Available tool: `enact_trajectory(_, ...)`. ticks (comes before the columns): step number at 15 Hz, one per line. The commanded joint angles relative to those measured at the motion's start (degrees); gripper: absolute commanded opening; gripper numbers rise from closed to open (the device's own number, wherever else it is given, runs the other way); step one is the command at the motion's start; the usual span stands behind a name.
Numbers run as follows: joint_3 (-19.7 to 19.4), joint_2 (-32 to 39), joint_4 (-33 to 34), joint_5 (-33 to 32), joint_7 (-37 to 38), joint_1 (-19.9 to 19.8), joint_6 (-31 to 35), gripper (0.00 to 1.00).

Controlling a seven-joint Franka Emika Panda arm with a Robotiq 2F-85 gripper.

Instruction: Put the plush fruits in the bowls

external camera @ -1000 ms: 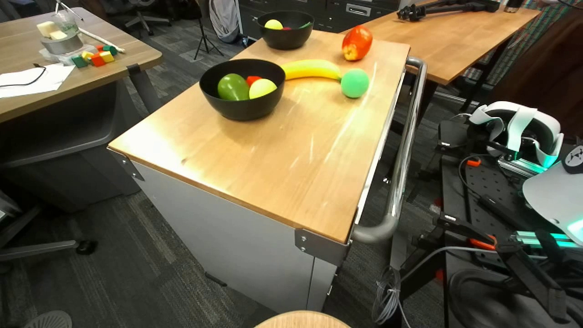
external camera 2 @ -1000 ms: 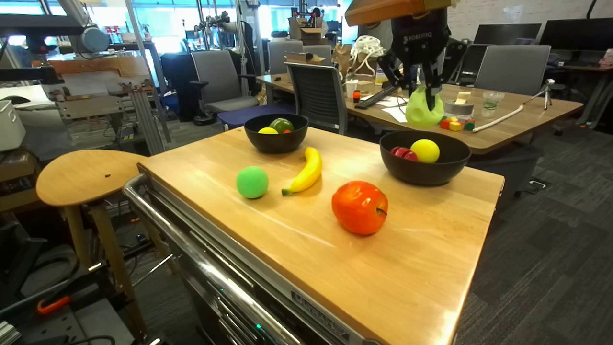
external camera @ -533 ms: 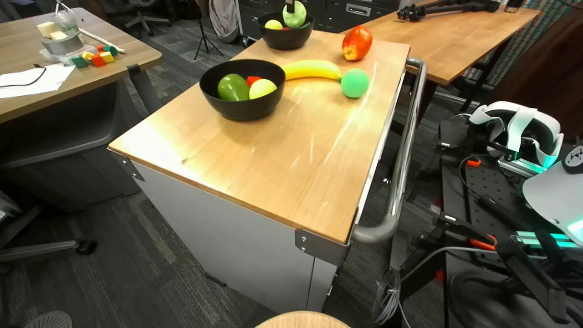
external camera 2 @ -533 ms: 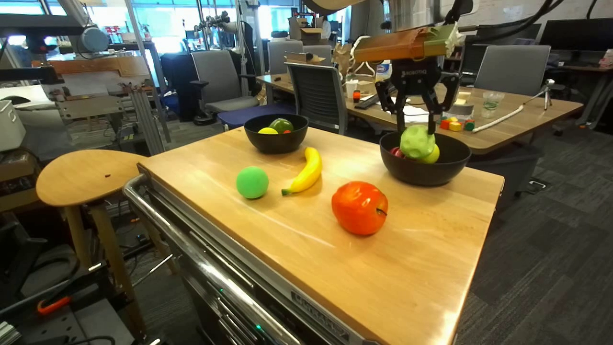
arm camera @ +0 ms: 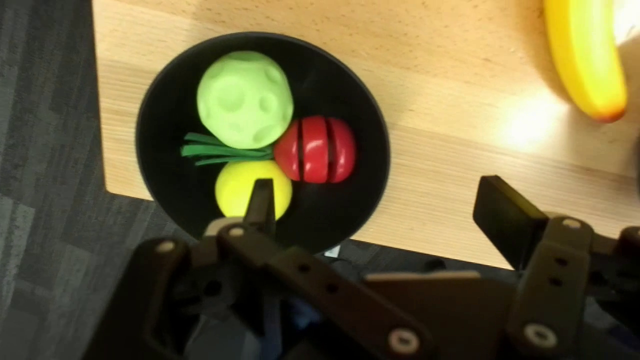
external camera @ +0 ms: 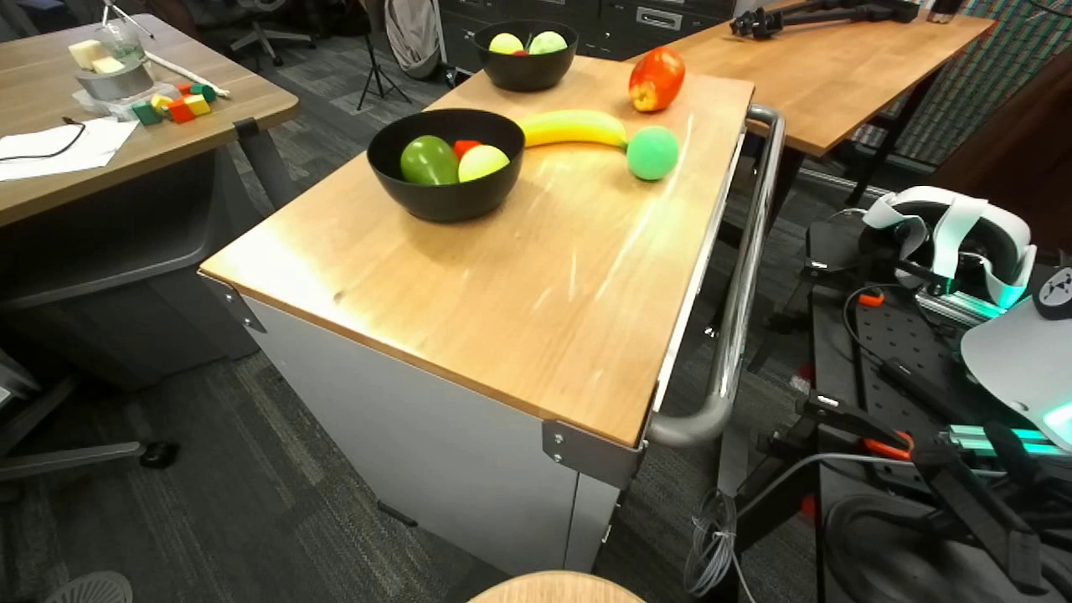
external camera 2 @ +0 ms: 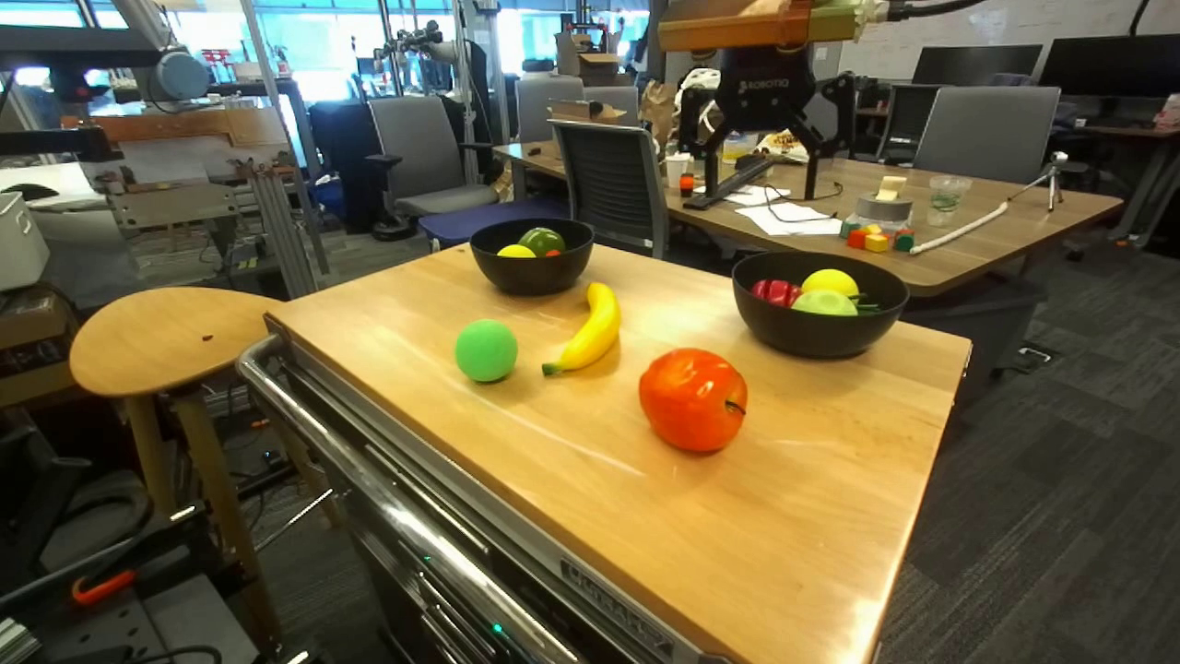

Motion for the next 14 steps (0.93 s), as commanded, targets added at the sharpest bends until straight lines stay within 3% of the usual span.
enact_trajectory(1, 2.27, -6.12, -7.14, 8.37, -9.23, -3.41, 0.01, 1.00)
enact_trajectory(3, 0.45, -3.22, -3.72, 6.64, -6.60, -1.59, -0.61, 1.00)
enact_trajectory(6, 0.25, -4.29, -5.27, 7.94, -8.12, -2.32, -0.61, 1.00)
enact_trajectory(14, -1.81, -4.70, -13.40, -0.14, -8.73, -2.01, 3.64, 1.00)
